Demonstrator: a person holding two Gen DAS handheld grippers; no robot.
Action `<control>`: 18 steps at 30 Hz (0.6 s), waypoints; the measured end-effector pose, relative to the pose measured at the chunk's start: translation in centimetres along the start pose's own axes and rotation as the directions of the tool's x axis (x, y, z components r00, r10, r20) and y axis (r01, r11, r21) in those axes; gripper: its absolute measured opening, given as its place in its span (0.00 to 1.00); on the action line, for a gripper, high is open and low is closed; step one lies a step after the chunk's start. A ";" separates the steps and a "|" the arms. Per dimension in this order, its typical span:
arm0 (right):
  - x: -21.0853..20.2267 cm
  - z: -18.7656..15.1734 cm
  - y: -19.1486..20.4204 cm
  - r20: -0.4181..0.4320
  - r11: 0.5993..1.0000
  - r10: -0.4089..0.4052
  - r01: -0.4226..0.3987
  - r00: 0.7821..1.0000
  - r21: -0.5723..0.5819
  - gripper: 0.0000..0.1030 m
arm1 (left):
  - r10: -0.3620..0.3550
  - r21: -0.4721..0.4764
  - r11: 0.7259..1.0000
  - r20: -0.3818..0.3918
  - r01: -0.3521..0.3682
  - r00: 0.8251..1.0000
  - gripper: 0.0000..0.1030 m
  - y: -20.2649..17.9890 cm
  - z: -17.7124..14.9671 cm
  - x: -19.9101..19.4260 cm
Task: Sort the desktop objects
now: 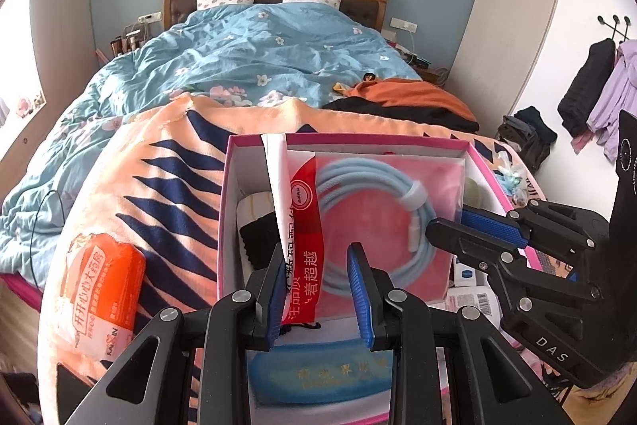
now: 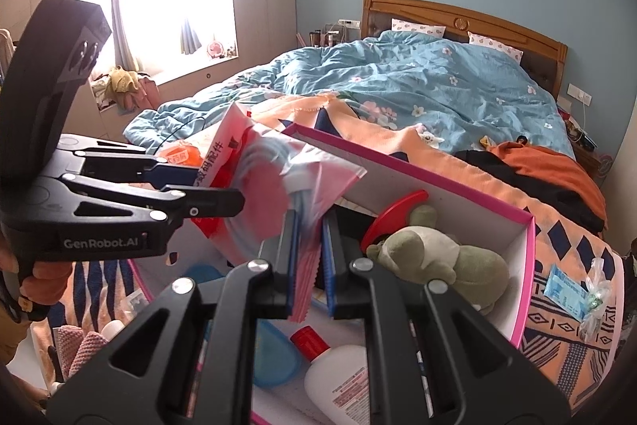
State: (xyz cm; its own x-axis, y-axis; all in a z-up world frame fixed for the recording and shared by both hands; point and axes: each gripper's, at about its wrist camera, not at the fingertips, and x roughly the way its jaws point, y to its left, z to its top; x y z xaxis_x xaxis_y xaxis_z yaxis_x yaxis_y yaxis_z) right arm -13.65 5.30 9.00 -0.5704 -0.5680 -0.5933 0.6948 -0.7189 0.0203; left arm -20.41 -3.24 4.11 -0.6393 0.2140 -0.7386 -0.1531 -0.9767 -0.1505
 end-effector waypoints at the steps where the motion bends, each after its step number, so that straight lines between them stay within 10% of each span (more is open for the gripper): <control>1: 0.2 0.0 -0.1 -0.006 1.000 -0.001 0.001 1.000 -0.001 0.13 | 0.001 -0.001 1.000 -0.002 -0.001 1.000 0.28 0.0 0.0 0.1; 18: 2.4 0.4 -0.3 -0.060 1.000 -0.021 0.020 0.998 -0.020 0.13 | 0.016 -0.031 0.999 -0.043 -0.017 0.999 0.28 0.6 0.4 2.2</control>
State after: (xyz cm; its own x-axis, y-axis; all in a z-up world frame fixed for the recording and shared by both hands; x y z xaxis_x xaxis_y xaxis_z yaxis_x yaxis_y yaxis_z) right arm -15.39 3.98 7.89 -0.5573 -0.5276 -0.6411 0.6919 -0.7220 -0.0073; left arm -22.20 -3.34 2.69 -0.6088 0.1973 -0.7684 -0.1188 -0.9803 -0.1577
